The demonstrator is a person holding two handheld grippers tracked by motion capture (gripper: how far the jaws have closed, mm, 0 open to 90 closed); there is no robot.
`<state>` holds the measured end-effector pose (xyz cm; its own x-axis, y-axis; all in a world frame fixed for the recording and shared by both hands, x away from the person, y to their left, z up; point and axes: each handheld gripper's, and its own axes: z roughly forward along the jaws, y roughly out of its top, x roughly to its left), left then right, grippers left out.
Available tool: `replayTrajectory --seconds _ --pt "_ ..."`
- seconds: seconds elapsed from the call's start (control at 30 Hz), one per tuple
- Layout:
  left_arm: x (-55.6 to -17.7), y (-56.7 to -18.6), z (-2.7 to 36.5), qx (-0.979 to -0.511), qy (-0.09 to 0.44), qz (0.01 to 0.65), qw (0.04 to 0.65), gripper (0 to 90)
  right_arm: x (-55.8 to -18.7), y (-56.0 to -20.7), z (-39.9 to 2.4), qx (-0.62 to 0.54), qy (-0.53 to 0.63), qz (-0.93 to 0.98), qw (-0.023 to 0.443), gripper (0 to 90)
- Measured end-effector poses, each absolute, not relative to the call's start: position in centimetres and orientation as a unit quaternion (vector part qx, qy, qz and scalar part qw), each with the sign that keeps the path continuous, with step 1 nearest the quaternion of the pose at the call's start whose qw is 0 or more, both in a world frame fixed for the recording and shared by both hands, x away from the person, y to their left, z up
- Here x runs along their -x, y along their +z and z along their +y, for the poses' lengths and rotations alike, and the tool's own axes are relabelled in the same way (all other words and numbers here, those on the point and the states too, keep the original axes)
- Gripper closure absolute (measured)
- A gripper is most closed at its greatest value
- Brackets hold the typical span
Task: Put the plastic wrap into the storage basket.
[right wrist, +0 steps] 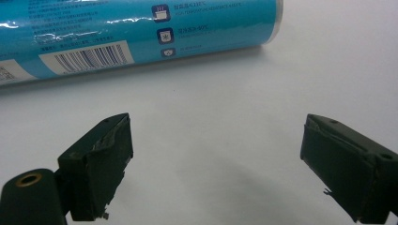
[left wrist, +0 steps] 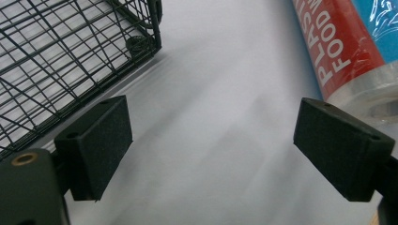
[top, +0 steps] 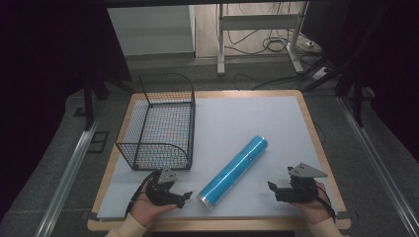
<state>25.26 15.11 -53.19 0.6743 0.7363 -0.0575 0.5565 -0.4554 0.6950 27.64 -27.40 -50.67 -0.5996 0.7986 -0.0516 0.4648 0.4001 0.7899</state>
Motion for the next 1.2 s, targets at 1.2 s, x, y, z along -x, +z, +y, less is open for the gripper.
replayTrajectory --seconds 1.2 --pt "-23.9 -49.7 13.9 -0.840 0.109 0.392 0.358 16.2 -27.5 -50.6 -27.1 -0.382 0.375 0.814 0.226 10.9"
